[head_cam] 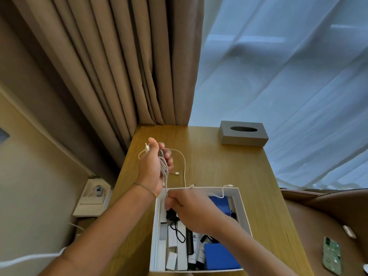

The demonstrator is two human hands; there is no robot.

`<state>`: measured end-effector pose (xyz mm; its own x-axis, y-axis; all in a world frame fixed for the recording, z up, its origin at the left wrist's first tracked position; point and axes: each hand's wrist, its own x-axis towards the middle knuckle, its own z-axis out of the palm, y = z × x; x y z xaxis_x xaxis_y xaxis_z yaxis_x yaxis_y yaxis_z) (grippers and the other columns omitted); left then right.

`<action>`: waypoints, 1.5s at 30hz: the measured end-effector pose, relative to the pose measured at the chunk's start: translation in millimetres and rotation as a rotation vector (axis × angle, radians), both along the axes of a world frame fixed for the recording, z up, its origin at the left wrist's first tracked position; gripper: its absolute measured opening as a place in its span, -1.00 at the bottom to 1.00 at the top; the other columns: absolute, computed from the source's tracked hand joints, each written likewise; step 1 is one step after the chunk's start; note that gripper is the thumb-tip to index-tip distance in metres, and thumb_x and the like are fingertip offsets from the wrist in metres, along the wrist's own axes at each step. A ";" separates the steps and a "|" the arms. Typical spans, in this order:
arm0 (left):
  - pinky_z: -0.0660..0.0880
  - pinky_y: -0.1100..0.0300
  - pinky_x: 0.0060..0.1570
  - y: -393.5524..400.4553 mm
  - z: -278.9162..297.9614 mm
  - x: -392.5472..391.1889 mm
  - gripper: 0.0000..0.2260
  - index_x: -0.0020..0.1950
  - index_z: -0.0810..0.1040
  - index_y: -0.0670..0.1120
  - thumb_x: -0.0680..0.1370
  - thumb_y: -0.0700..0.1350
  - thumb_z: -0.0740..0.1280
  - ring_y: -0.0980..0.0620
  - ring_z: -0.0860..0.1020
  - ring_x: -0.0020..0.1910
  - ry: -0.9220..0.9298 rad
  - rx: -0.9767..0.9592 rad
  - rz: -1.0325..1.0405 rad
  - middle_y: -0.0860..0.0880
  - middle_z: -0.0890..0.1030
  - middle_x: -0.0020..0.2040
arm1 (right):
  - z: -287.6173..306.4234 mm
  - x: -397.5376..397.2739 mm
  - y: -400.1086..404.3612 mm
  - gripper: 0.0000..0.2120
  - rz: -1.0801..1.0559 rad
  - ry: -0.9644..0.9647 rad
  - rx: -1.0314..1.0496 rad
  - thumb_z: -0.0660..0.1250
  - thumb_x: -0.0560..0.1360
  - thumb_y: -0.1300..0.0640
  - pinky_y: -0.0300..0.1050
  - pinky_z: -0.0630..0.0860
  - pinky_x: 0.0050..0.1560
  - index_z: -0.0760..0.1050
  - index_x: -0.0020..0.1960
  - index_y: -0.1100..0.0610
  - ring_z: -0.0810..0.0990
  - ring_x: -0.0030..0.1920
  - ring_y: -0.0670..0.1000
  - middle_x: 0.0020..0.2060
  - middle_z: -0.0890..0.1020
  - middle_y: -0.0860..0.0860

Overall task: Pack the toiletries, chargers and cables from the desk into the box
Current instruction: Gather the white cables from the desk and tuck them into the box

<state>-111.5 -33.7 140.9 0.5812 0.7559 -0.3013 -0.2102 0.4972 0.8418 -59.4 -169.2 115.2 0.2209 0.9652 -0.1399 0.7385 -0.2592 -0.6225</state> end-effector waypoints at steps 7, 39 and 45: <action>0.19 0.29 -0.56 -7.1 -11.4 1.1 -0.47 -0.18 0.38 -0.07 0.49 0.41 0.05 0.11 0.21 -0.51 0.314 0.306 -0.206 0.01 0.29 -0.40 | 67.2 21.7 -9.5 -0.83 0.078 0.127 0.042 0.20 0.66 0.12 -0.42 0.39 -0.35 0.55 -0.02 0.02 0.47 -0.41 -0.33 -0.37 0.47 -0.16; 0.24 0.29 -0.51 -8.9 -67.9 -12.2 -0.51 -0.32 0.38 -0.03 0.45 0.39 0.15 0.14 0.26 -0.54 0.395 0.431 -0.261 0.05 0.32 -0.47 | 12.9 7.6 -13.4 -0.76 0.058 0.035 -0.093 0.15 0.67 0.11 -0.24 0.50 -0.18 0.55 -0.06 -0.03 0.48 -0.33 -0.24 -0.28 0.53 -0.17; 0.19 0.26 -0.50 -26.2 -63.4 -28.6 -0.21 -0.22 0.43 -0.05 0.26 0.65 -0.10 0.11 0.23 -0.50 0.326 0.440 -0.765 0.05 0.37 -0.42 | 31.9 62.8 -5.3 -0.76 -0.037 0.110 0.048 0.25 0.65 0.06 -0.39 0.37 -0.33 0.58 -0.15 0.06 0.43 -0.44 -0.23 -0.41 0.48 -0.12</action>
